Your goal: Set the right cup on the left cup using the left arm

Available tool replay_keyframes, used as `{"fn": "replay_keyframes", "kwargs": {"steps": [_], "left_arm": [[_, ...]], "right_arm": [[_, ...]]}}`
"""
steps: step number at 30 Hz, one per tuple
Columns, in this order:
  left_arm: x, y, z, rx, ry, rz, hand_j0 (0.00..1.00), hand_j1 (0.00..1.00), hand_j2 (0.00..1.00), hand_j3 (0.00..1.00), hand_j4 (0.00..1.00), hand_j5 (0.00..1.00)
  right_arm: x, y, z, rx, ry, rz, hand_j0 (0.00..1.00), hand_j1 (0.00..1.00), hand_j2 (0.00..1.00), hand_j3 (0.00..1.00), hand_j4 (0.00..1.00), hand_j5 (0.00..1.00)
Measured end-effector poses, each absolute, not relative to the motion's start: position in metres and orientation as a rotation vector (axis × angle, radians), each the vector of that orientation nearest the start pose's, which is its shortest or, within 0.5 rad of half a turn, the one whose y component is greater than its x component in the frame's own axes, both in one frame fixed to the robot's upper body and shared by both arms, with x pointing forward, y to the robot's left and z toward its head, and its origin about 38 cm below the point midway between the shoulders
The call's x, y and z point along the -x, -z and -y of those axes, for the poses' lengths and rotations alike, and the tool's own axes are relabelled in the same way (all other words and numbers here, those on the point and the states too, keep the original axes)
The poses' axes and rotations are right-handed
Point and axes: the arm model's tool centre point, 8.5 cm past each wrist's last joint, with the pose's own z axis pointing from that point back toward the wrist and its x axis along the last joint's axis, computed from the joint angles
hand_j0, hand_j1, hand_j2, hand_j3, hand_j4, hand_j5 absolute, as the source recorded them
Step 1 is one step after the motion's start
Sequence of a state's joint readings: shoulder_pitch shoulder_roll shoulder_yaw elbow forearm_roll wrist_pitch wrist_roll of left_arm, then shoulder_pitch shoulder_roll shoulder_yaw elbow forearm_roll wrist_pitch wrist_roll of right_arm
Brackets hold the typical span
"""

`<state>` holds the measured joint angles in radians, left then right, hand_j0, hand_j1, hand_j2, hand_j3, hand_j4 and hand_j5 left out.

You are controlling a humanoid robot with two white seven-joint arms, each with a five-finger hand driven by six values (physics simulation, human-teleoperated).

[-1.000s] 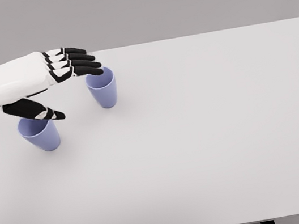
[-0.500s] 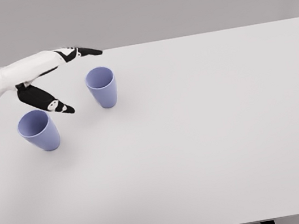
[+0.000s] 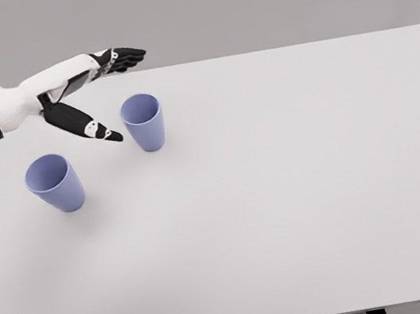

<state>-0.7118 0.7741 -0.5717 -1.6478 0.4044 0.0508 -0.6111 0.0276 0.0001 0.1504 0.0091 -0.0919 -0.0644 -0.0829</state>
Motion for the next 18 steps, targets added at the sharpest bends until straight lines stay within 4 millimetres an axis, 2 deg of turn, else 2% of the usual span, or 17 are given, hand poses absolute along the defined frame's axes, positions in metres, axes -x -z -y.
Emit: {"fn": "replay_keyframes", "kwargs": {"steps": [11,18], "left_arm": [[-0.461,-0.264,-0.254,0.223,1.244,1.445,1.00,1.00,1.00,1.00,1.00,1.00],[-0.472,-0.255,-0.249,0.238,1.211,1.436,1.00,1.00,1.00,1.00,1.00,1.00]], "right_arm": [[0.014,0.261,0.279,0.168,-0.059,0.028,1.00,1.00,1.00,1.00,1.00,1.00],[0.014,0.261,0.279,0.168,-0.059,0.028,1.00,1.00,1.00,1.00,1.00,1.00]]}}
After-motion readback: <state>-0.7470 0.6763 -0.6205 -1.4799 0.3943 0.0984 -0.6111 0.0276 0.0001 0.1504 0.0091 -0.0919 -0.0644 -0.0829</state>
